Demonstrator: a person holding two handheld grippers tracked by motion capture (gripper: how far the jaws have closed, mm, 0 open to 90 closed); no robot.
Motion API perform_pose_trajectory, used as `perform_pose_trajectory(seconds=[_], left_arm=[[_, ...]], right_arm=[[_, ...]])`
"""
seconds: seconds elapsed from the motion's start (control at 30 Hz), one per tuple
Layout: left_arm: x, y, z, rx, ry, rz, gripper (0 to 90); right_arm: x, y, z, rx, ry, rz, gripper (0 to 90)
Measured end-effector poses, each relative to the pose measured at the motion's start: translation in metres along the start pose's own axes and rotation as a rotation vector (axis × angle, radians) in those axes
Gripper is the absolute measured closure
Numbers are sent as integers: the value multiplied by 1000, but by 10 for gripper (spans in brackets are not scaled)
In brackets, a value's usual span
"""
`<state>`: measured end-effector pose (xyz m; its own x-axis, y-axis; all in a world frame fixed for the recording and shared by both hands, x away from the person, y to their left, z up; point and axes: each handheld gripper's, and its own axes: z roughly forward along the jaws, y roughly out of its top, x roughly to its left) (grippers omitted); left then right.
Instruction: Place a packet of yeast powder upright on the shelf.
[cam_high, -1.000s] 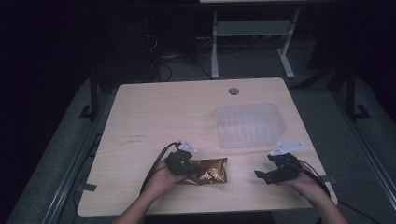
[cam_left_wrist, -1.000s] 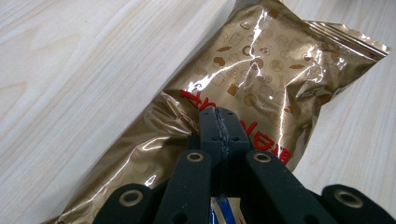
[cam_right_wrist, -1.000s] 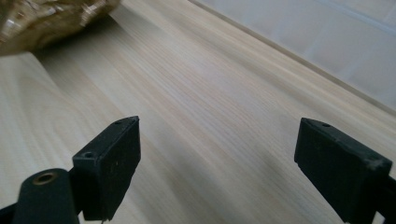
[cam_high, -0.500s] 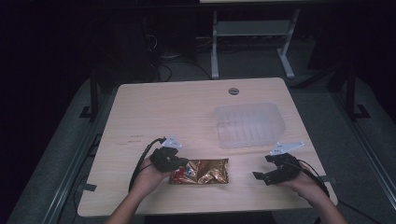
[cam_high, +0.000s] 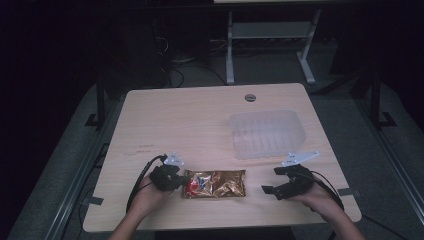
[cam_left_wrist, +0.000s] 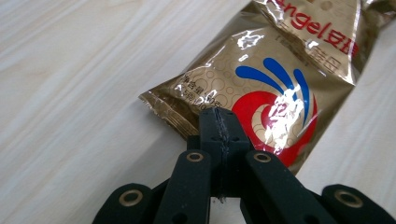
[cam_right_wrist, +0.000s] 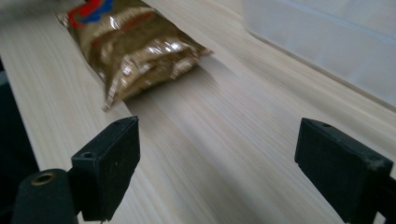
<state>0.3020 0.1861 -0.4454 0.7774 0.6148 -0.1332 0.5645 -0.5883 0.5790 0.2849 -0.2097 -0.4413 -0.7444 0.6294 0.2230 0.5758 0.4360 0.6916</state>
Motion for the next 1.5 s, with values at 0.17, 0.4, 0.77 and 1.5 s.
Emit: perform_pose_trajectory(seconds=[0.17,0.4,0.77,1.5], left_arm=[[-5,2,3,4,-20,10,899],[-11,3,6,9,-58,11,899],[-12,5,9,25,-72,26,899],[-11,4,10,42,-81,23,900]], right_arm=[[2,10,9,-19,35,2,137],[5,19,31,9,66,8,137],[-4,35,56,13,91,38,158],[-10,38,76,8,228,74,499]])
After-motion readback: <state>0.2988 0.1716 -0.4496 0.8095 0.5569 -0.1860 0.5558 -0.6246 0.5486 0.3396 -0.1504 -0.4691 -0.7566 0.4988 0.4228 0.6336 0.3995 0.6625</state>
